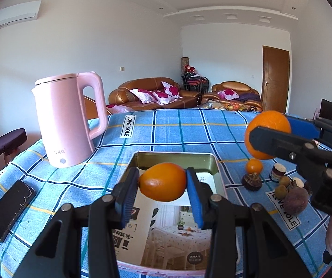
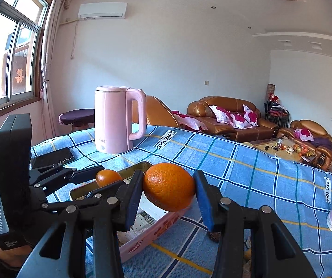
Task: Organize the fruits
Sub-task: 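Lower the oranges into the tin box and open both grippers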
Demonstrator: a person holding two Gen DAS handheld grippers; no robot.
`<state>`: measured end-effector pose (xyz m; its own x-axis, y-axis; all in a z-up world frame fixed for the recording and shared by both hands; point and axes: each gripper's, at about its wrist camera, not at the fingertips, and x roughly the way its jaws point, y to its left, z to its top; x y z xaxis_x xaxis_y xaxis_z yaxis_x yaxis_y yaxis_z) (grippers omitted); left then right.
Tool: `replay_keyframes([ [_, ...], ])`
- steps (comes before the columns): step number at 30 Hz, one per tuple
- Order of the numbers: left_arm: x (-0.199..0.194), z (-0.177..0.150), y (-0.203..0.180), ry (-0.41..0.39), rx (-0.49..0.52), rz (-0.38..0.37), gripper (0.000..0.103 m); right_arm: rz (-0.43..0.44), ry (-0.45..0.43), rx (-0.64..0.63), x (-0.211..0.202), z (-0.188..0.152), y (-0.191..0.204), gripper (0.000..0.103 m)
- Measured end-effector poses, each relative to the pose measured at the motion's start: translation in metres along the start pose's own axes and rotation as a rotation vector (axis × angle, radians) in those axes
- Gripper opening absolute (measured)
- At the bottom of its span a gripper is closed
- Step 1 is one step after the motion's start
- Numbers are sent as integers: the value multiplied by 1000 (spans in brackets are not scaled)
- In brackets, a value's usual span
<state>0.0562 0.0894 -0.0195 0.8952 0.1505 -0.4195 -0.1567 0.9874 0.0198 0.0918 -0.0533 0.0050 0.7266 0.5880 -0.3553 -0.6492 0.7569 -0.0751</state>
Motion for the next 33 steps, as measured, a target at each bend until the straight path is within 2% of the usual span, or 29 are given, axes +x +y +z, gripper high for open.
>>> replay_keyframes([
  [15, 21, 0, 19, 66, -1, 6, 43, 18, 80, 18, 47, -7, 4, 46],
  [33, 39, -3, 27, 137, 6, 14, 43, 36, 166, 8, 82, -24, 13, 47],
])
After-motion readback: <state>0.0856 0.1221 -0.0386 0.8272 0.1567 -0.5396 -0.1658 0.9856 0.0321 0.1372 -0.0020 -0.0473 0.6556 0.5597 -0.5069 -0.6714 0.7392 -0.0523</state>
